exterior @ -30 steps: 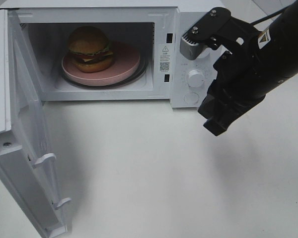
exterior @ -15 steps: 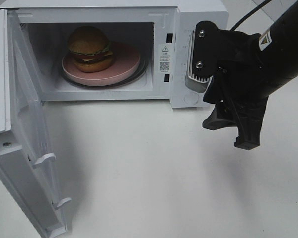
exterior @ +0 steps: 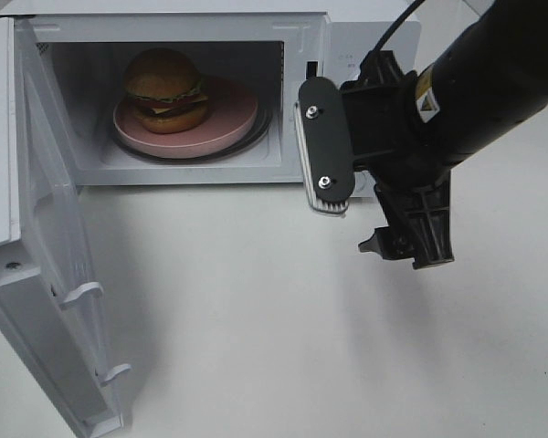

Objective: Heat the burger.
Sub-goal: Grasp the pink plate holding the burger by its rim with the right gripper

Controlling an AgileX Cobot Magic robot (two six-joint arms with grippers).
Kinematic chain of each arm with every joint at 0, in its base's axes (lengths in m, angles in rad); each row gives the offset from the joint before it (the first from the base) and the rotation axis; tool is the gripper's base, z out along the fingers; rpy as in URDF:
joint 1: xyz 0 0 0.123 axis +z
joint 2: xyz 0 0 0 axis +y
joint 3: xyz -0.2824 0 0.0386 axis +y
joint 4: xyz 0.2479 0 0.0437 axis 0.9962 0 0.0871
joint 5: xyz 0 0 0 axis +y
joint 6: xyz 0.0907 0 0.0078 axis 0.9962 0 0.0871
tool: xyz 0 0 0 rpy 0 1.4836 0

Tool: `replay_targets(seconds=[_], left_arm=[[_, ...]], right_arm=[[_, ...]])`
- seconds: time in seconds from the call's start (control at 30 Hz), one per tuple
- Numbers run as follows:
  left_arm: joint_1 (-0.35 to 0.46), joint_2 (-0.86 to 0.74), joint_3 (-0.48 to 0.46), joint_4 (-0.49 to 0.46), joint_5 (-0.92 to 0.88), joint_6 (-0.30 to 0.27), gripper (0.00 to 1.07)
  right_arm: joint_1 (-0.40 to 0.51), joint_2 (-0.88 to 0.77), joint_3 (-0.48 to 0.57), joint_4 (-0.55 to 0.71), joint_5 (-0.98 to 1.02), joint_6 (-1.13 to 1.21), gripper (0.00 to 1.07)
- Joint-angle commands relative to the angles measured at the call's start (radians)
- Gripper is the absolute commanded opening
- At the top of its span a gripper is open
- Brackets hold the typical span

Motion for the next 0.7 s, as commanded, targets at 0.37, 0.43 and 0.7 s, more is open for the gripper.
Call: replay_targets(seconds=[0.37, 0.43, 0.7], left_arm=[[0.002, -0.019, 0.006, 0.000, 0.000, 0.002, 0.98], [0.002, -0.019, 0.006, 0.000, 0.000, 0.002, 0.98], [0.002, -0.019, 0.006, 0.000, 0.000, 0.002, 0.98]], right_arm=[[0.051, 0.188, -0.169, -0.117, -0.049, 0.052, 0.93], [0.051, 0.197, -0.173, -0.129, -0.066, 0.051, 0.93], [0.051, 0.260, -0.200, -0.165, -0.175, 0.039, 0.91]])
